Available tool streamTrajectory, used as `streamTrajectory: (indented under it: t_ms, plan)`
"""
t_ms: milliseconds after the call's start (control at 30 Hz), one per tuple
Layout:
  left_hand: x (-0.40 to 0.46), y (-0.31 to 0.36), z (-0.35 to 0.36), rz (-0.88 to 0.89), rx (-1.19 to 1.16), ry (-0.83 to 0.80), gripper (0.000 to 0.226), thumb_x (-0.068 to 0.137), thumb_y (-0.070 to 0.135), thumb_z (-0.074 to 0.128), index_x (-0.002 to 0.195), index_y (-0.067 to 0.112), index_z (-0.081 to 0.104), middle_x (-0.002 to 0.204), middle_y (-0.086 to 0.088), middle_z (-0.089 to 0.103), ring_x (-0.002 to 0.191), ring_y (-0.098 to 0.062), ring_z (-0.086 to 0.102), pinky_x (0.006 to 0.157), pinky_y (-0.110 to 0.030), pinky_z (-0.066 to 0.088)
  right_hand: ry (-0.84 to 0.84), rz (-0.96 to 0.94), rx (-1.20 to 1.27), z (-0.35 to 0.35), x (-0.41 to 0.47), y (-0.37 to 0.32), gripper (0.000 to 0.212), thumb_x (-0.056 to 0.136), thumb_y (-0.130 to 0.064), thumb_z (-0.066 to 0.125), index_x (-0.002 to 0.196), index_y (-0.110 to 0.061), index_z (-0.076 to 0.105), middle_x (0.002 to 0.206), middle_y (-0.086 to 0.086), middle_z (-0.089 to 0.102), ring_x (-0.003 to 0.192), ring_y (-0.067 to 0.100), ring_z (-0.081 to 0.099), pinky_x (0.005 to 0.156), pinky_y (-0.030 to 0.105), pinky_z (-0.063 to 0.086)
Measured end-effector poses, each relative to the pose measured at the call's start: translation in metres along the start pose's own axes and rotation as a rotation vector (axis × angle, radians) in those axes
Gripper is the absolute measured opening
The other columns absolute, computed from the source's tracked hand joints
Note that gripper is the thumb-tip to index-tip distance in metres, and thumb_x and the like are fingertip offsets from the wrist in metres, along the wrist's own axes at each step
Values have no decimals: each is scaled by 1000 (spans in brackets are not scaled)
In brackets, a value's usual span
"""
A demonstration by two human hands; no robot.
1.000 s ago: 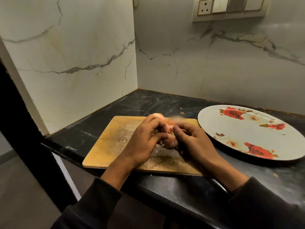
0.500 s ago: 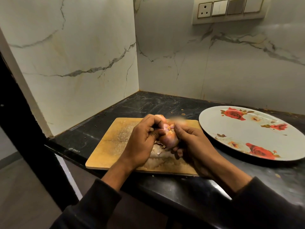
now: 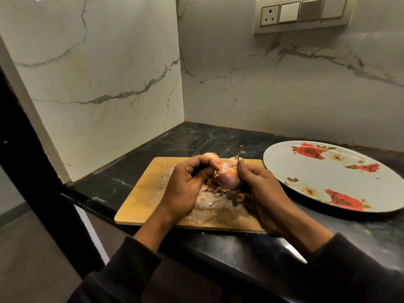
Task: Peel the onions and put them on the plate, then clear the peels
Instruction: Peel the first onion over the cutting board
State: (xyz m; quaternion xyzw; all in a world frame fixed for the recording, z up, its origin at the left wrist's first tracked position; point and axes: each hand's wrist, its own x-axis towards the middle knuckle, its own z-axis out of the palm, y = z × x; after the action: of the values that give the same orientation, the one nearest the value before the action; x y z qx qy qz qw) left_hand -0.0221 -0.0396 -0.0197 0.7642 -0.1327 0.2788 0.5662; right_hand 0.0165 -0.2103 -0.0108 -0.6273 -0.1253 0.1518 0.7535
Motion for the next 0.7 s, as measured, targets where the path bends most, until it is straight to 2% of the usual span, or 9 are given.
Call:
streamTrajectory:
  t_ms: [67, 200, 333, 433, 533, 600, 667, 700]
  plan:
    - [0, -1, 0, 5, 11, -1, 25, 94, -6, 59, 90, 17, 69, 88, 19, 71, 83, 2, 65, 74, -15, 51, 30, -15, 13, 1, -2, -3, 40, 103, -37, 49, 104, -3, 69, 73, 13, 68, 57, 18, 58, 51, 30, 47]
    - [-1, 2, 2, 20, 32, -43, 27, 94, -8, 56, 88, 15, 68, 82, 19, 70, 76, 4, 64, 69, -12, 49, 90, -26, 37, -2, -2, -7, 39, 105, -38, 46, 98, -6, 68, 62, 4, 68, 55, 11, 59, 48, 23, 48]
    - [-1, 6, 5, 19, 24, -96, 31, 98, -10, 48, 86, 12, 66, 74, 24, 70, 69, 7, 64, 65, -7, 47, 126, -35, 14, -5, -1, -9, 36, 105, -39, 45, 101, -10, 66, 79, 12, 67, 58, 11, 61, 52, 24, 49]
    - [0, 2, 5, -7, 90, -129, 24, 102, 6, 50, 88, 11, 69, 78, 25, 69, 79, 7, 65, 71, -7, 46, 122, -65, -19, -6, 0, -7, 33, 105, -37, 45, 100, -14, 69, 81, 10, 70, 58, 11, 60, 55, 26, 48]
    - [0, -2, 6, 0, 179, -157, 27, 99, 31, 51, 80, 23, 68, 81, 19, 66, 81, 0, 63, 72, -11, 45, 122, -101, -85, -8, 2, -5, 34, 105, -37, 45, 103, -15, 71, 80, 8, 72, 56, 9, 60, 57, 27, 48]
    - [1, -6, 4, 32, 196, -97, 20, 98, 28, 58, 82, 24, 69, 88, 13, 67, 86, -4, 64, 74, -14, 48, 119, -116, -109, -9, 2, -4, 33, 105, -36, 45, 103, -16, 71, 83, 10, 72, 56, 9, 60, 57, 28, 48]
    - [1, -8, 2, 38, 184, -21, 5, 95, 20, 66, 93, 20, 71, 98, 10, 69, 93, -6, 67, 77, -18, 54, 112, -145, -142, -9, 3, -3, 30, 106, -33, 45, 104, -17, 71, 83, 9, 71, 57, 8, 61, 55, 27, 49]
    - [0, -8, 2, 23, 168, -1, 7, 93, 17, 69, 99, 20, 71, 100, 10, 70, 95, -6, 68, 79, -19, 56, 110, -162, -167, -9, 3, -2, 29, 106, -32, 46, 106, -18, 71, 84, 7, 71, 57, 7, 61, 55, 26, 49]
